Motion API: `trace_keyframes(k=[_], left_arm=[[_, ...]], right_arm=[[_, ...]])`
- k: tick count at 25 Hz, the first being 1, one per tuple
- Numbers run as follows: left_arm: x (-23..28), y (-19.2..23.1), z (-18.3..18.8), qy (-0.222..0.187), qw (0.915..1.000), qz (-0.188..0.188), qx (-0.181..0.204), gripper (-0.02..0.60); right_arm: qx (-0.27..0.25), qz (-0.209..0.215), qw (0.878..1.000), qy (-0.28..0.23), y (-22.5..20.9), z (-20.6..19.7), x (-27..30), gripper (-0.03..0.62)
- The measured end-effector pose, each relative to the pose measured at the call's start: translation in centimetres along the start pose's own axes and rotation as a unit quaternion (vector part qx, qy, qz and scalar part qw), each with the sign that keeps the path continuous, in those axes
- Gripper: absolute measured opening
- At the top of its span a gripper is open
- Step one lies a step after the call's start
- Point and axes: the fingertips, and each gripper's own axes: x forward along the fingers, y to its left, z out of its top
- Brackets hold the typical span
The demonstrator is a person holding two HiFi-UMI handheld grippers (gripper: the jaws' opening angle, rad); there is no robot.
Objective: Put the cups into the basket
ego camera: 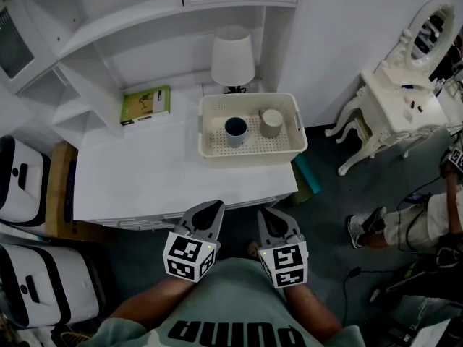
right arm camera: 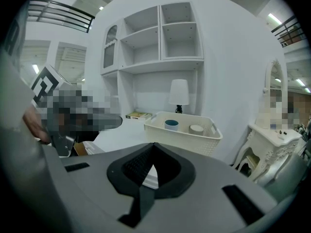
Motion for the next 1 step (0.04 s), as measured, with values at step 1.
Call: trace_keyframes(k=[1], left_arm=[[0.11, -0.06, 0.02, 0.000, 1.0000, -0.001, 0.000, 0.006]], right_arm=[[0.000, 0.000, 1.000, 0.000, -0.12, 0.00, 0.01, 0.012]])
